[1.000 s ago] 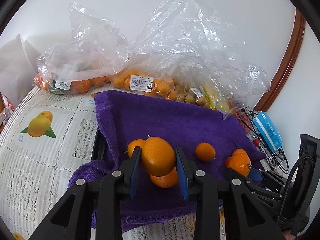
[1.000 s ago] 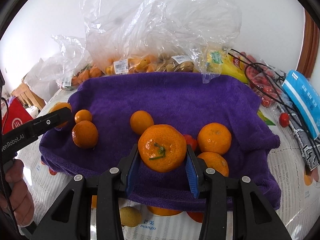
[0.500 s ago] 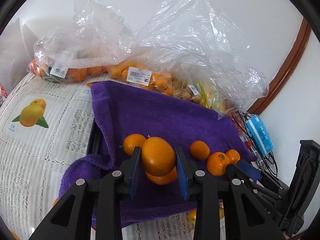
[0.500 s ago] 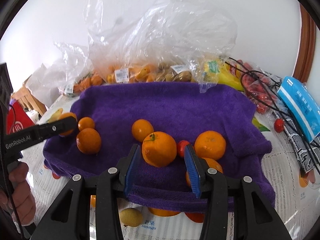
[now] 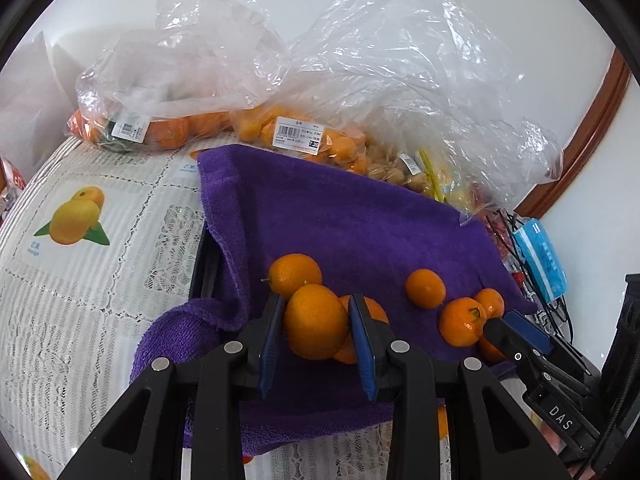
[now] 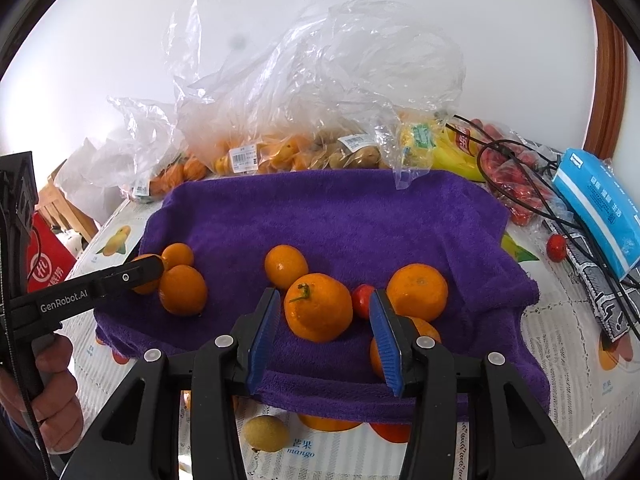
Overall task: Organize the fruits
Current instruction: 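Open both tools to release the oranges onto the towel, then grasp a small yellow-brown fruit with the right tool while the left grasps an orange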
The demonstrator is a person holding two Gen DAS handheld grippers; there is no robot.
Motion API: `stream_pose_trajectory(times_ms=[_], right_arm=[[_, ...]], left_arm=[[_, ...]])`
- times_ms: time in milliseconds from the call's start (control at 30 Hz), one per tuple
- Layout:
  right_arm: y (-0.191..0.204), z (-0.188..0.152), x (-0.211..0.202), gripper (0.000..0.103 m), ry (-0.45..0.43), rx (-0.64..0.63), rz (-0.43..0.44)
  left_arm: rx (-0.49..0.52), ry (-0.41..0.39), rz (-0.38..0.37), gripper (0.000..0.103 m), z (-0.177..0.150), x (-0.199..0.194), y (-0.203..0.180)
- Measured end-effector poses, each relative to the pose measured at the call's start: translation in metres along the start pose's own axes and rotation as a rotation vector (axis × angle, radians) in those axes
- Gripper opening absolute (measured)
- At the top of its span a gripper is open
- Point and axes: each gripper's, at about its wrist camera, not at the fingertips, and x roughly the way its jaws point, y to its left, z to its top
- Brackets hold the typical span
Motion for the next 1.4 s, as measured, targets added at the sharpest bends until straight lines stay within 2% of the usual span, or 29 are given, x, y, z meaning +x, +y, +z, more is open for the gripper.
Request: stream_pose_trajectory(times_ms=[100,233,533,633,700,800,1067,1133,1400], right_arm=[[0.002,0.0,-0.002,0.049,0.002,-0.007,-0.001],[0.005,0.001,-0.009,0.052,-0.01,-0.018,0.0],[0.008,-0.01,-0.026,0.053,-0.017,-0.017,0.03],[0.007,-0.021,-0.035,0.049,-0.018,-0.004,0.038],[0.008,-0.029,-0.037,0.042,0.002,0.0,0.055],[0.016,-0.042,-0.035,0.041,0.035,-0.025,0.068],[0.034,-0.063,-0.011,0.034,0.126,-0.082,0.027],[0.037,-0.067,-0.005,0.027,0.148,-0.095,0.007],[0.023,-0.067,-0.031,0.027,0.09,-0.066,-0.003]], left_arm=[[0.016,-0.018,0.015,0.032,-0.001,-0.002,-0.003],[0.02,-0.042,-0.007,0.042,0.0,-0.009,-0.005],[0.033,-0.079,0.004,0.043,0.002,-0.017,-0.009],[0.024,-0.087,0.002,0.043,0.003,-0.019,-0.008],[0.018,-0.087,-0.001,0.043,0.003,-0.02,-0.007],[0.009,-0.092,-0.007,0.043,0.003,-0.022,-0.006],[-0.012,-0.106,-0.032,0.043,0.006,-0.031,-0.003],[-0.014,-0.105,-0.04,0.043,0.005,-0.032,-0.004],[0.015,-0.095,-0.053,0.043,0.0,-0.037,-0.015]])
